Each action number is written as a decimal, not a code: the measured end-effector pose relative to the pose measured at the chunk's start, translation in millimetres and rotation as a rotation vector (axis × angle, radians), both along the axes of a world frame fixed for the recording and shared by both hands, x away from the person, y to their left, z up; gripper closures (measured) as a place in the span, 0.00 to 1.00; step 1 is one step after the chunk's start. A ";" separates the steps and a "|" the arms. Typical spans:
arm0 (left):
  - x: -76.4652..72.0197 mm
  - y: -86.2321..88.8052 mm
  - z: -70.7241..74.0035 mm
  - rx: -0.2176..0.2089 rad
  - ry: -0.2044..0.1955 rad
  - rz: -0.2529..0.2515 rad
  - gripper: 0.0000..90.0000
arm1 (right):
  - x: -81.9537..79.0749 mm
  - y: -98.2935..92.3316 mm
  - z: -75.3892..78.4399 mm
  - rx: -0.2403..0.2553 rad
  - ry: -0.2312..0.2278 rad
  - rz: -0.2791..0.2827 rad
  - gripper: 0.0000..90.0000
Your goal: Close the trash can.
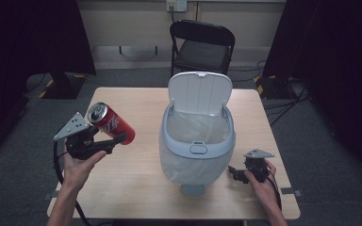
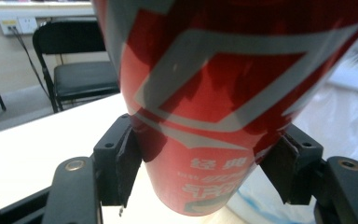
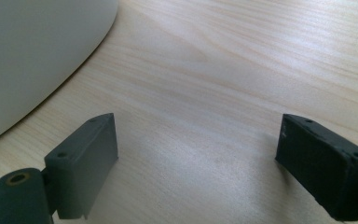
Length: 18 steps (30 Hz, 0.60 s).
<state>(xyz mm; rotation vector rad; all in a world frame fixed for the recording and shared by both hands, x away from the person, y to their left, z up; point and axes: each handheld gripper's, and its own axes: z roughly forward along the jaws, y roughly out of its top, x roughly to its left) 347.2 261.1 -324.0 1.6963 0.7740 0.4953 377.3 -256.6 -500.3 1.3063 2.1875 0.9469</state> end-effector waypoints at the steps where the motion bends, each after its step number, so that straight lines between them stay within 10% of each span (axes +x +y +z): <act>1: 0.4 -0.7 3.0 -0.003 -0.006 -0.005 0.38 | 0.0 0.0 0.0 0.000 0.000 0.000 0.13; 18: 5.8 -27.8 61.4 -0.076 -0.114 -0.060 0.38 | 0.0 0.0 0.0 0.000 0.000 0.000 0.13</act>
